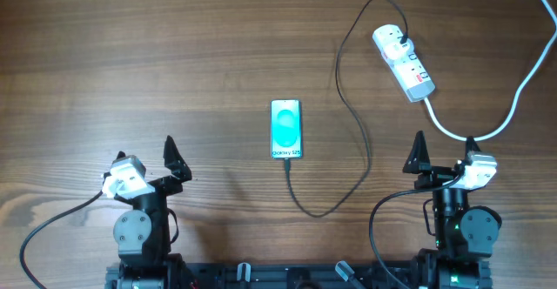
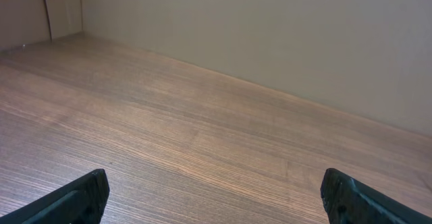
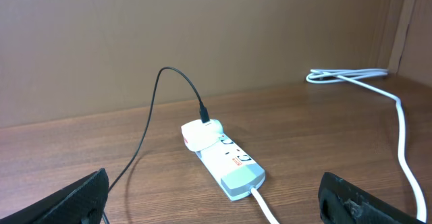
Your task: Plug charger to phone and switch on socket
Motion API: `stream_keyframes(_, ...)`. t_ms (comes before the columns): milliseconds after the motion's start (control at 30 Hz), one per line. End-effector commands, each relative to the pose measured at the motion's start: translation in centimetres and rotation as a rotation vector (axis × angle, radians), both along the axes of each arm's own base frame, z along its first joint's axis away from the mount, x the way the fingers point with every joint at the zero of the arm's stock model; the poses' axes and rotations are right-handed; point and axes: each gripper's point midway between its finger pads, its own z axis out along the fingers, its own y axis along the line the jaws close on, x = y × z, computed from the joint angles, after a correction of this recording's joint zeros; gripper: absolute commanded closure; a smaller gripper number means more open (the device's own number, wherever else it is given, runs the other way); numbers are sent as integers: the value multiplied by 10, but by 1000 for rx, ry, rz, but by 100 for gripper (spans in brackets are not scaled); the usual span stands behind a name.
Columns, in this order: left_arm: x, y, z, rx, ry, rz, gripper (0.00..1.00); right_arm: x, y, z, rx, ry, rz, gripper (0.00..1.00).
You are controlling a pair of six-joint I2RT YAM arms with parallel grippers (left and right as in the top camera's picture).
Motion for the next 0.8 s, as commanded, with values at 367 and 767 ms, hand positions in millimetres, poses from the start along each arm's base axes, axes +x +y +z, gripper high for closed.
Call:
stream_keyframes(367,-1,3,-1,-3,-5,17,0,-1,-3,3,0,-14,-15,0)
stream_keyframes(767,2,-11,-2,-9,-1,-55,0,-1,-3,3,1,-14,-15,0)
